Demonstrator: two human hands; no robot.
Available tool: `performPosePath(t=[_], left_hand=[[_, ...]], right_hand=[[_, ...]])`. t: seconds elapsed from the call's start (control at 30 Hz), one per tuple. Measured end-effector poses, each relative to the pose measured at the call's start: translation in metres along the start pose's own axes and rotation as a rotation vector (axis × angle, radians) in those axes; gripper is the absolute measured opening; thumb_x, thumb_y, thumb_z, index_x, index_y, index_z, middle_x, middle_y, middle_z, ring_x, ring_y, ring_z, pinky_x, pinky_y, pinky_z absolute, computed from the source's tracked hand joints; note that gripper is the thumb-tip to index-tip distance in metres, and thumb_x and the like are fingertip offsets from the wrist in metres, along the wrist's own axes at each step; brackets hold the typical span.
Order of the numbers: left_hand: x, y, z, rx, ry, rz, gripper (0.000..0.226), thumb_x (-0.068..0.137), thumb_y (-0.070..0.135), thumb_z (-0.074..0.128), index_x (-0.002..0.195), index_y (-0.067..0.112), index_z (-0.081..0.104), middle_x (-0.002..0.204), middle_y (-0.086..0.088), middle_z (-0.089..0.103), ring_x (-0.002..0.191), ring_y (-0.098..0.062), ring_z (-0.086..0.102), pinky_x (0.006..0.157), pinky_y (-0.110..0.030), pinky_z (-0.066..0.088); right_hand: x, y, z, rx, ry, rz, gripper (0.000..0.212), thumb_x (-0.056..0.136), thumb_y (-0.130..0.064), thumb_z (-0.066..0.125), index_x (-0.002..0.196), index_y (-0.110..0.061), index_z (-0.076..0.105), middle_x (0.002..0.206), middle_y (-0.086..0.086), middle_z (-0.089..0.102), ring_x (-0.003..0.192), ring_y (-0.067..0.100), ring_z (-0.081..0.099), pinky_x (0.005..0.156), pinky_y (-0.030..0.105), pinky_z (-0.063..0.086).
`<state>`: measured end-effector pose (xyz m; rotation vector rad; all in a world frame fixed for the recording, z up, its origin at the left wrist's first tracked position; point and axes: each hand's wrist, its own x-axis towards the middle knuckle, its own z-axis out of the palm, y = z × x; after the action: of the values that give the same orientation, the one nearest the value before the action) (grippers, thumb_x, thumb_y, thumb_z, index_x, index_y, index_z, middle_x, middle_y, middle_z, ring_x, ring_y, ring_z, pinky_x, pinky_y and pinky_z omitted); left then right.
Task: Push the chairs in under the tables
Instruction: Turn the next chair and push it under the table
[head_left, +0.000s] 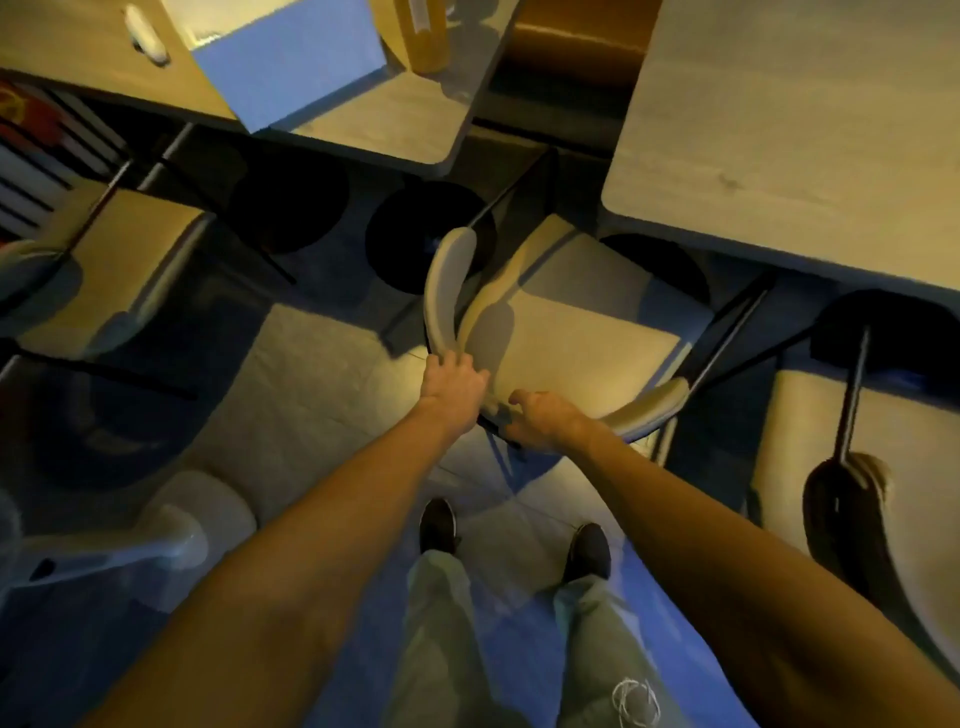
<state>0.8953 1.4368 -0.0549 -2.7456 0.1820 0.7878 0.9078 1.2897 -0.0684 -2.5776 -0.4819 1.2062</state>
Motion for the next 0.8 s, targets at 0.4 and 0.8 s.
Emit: performPosePath(t=[0.4,0.8], left_hand=[[0.068,-0.051,0.048,0.174,0.115,0.486,0.057,0.083,0.052,0.072,0.134,0.030,0.057,0.125,-0.005,0.064,0.120,-0.027,0.054,0.106,-0.041,0.033],[0.073,-0.043,0.047,0.117,0.052,0.511,0.046,0.082,0.051,0.074,0.124,0.033,0.066,0.098,0.001,0.072,0.103,-0.025,0.063,0.092,-0.040,0.031]], right_hand=[[0.033,-0.018,0.046,-0.061,0.067,0.368,0.042,0.091,-0.025,0.056,0.132,-0.021,0.050,0.125,0.010,0.060,0.116,0.035,0.054,0.097,0.047,0.038],[0.017,-0.014,0.052,-0.065,0.184,0.401,0.042,0.091,-0.016,0.056,0.132,-0.025,0.059,0.117,0.004,0.065,0.107,0.026,0.061,0.093,0.036,0.042]])
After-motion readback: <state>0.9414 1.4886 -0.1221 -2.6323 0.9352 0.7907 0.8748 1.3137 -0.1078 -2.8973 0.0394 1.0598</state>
